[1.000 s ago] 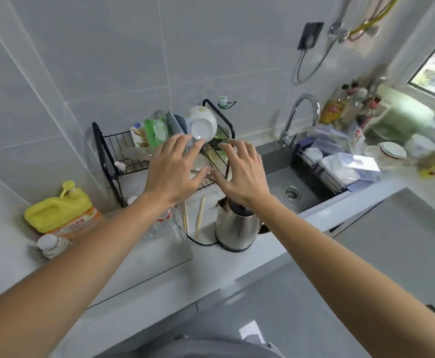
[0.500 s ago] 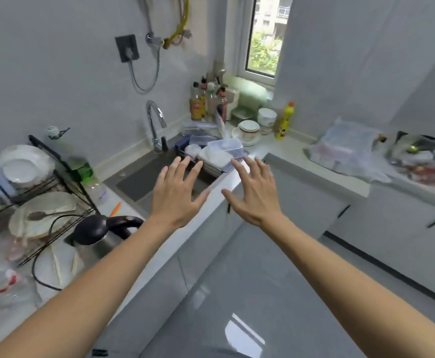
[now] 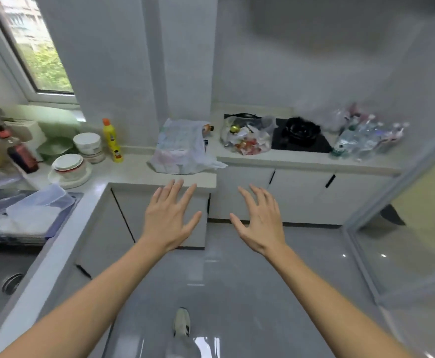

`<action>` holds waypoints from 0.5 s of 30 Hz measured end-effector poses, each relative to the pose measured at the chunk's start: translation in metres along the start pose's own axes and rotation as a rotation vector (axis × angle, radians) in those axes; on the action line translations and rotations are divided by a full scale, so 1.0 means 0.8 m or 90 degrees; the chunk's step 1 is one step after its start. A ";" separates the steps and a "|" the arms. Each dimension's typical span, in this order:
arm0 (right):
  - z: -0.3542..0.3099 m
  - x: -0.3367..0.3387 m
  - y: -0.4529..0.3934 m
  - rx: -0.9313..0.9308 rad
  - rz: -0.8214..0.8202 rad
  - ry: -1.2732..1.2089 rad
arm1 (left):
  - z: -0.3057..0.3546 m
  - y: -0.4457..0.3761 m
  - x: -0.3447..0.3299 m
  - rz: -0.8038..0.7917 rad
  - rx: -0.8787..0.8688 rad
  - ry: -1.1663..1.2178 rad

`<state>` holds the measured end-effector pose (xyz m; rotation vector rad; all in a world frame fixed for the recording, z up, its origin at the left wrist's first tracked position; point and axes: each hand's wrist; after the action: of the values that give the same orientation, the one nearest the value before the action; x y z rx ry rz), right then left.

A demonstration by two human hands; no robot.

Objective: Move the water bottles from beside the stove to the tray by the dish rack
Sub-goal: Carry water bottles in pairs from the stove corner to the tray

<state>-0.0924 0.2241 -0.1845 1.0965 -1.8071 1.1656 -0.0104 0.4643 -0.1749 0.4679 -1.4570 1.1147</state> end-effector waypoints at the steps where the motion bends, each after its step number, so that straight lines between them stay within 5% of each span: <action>1: 0.026 0.003 -0.009 -0.022 0.006 0.012 | 0.015 -0.025 -0.018 -0.007 -0.020 0.013; 15: 0.323 0.080 -0.123 -0.325 0.127 0.148 | 0.254 -0.358 -0.208 -0.101 -0.312 0.164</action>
<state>-0.0565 -0.0578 -0.1837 0.4779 -1.9089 0.8253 0.1513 0.1111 -0.1961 0.0859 -1.3768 0.6325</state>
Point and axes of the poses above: each hand's wrist, its own y-axis away from the middle knuckle, its own x-axis out of the back of the hand, z = x × y, and after that the axes turned 7 degrees about z, right-handed
